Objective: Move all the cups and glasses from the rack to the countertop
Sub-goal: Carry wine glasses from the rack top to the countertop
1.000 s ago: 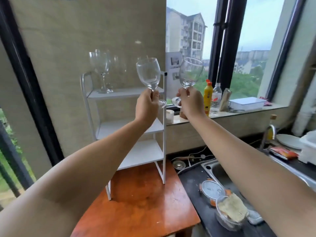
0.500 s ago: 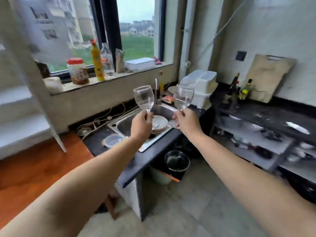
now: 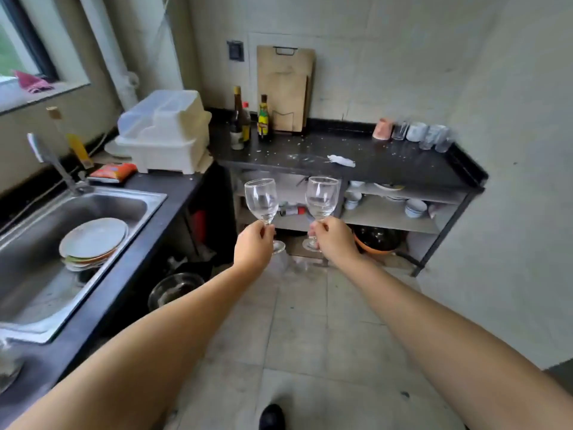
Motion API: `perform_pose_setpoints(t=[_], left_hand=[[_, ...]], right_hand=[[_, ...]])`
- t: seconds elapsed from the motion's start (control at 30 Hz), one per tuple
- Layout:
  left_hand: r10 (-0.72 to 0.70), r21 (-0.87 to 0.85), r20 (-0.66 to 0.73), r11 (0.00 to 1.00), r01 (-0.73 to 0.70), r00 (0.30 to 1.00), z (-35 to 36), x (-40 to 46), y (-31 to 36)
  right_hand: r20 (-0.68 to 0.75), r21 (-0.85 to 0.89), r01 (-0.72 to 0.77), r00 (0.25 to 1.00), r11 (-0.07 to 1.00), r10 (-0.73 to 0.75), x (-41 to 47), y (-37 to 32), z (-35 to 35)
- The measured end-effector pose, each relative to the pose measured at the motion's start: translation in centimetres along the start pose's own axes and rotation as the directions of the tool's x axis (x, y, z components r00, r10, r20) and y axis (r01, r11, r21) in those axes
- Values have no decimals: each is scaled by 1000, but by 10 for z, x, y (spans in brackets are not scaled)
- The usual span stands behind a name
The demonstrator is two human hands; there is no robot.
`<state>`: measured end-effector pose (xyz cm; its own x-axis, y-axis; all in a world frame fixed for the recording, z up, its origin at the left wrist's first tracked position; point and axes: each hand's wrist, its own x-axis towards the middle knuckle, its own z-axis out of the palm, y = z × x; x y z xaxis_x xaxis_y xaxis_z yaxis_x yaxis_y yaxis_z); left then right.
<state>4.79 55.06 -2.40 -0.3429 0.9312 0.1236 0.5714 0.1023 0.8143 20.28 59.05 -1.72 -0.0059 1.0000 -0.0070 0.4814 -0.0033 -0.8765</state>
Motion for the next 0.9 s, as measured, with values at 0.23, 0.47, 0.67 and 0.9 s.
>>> perform_pose_setpoints(t=[0.23,0.47,0.67,0.9], left_hand=[[64,-28,130,998,-61,989,87,107,55],[108,-75,283,993,-91,953,167,195,97],[156,-75,390,988,-138,908,259,258,137],[83,-76,371,995,-59,925,378,354,194]], right_hand=[[-146,3,-86,986,996,86,110,26,-65],[-250,38,-169,953,985,173,189,55,-123],[-300,77,-223,924,972,236,275,102,-178],[-258,70,-238,934,969,248,413,150,-256]])
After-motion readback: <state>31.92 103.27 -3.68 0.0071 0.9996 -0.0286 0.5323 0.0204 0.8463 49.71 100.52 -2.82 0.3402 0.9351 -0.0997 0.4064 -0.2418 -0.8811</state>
